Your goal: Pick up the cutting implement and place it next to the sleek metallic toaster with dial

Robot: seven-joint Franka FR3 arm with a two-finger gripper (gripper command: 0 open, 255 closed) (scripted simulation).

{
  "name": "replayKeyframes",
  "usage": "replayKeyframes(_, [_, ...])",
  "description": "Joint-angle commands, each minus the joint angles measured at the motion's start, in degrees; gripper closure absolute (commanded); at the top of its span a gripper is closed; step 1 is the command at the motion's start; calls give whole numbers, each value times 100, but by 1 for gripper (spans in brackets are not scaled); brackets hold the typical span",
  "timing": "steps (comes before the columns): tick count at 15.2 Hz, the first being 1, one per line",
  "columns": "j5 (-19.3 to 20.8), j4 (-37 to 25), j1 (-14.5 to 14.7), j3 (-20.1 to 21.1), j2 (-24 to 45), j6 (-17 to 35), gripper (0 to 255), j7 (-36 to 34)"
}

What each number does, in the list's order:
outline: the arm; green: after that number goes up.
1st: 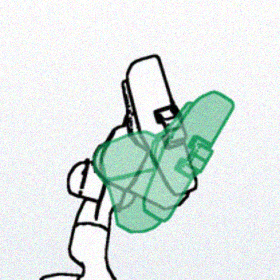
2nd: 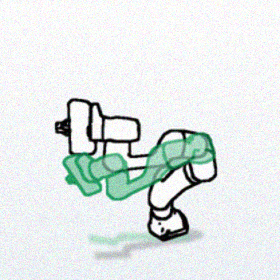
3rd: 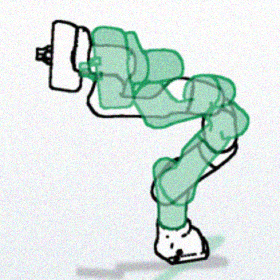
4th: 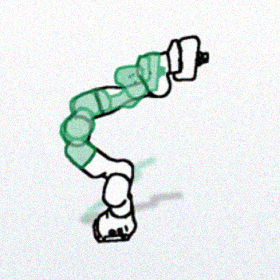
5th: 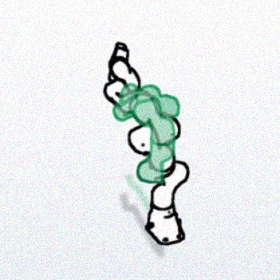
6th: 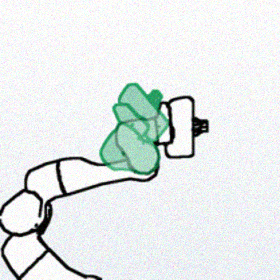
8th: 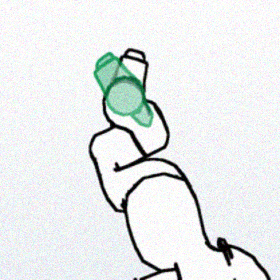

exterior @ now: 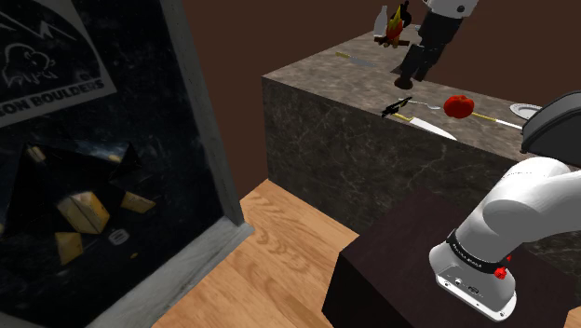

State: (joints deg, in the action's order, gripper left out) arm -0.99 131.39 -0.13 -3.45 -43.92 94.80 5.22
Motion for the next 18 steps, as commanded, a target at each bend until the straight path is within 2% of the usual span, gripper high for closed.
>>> replayKeyframes(1, [0, 0, 0, 0, 0, 0, 0, 0])
replayKeyframes(10, [705, 650, -371, -650, 560, 1109, 0, 710])
replayKeyframes(18, [1247, 807, -695, -1274, 1485, 2196, 0, 1281])
